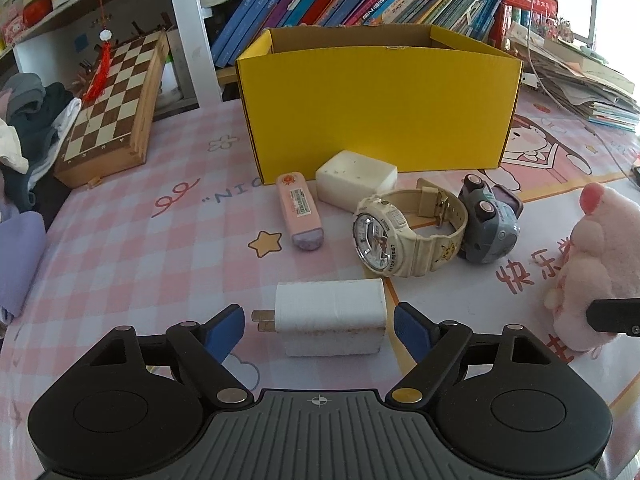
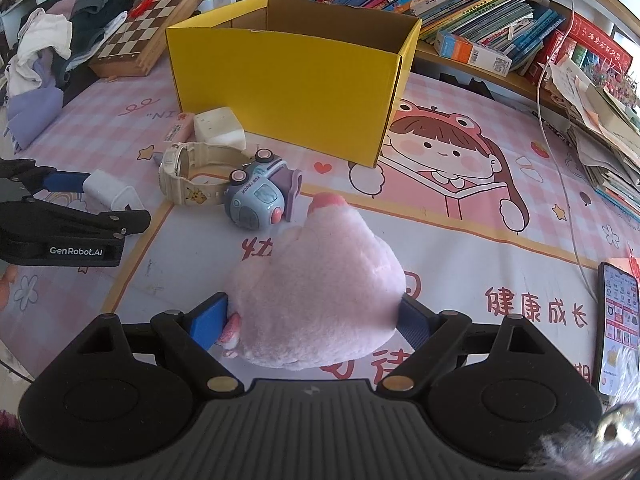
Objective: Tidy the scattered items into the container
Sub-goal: 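Grasp the white charger with the left gripper while the right gripper holds the plush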
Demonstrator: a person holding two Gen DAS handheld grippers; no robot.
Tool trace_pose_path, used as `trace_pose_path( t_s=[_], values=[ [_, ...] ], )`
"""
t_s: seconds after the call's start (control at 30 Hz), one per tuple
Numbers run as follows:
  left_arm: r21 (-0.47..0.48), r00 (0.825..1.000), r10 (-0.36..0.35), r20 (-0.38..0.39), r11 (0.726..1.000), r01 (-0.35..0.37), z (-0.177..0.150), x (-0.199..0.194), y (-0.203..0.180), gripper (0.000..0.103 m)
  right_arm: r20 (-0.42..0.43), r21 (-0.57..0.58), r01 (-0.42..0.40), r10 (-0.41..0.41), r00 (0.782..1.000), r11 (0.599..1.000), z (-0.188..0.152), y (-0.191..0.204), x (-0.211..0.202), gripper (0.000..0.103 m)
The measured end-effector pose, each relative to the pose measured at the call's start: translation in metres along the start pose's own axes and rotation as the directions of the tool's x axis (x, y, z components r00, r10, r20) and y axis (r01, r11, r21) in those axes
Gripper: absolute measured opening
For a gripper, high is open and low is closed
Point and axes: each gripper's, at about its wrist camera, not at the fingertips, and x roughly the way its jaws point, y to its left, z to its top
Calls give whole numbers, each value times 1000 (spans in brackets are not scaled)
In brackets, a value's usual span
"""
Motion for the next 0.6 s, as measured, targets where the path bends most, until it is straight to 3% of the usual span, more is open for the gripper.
trace_pose_path(
  t_s=[0.13,0.6],
  values=[
    [-1,1000,-10,-7,1000,10,-1,3,1,65,-1,1,3,-3,1000,1000,0,1,0,87],
    [-31,996,-88,1,996,88,-2,-18,11,64,-9,36,8,-8,1000,999,-1,3,-4,86]
  ],
)
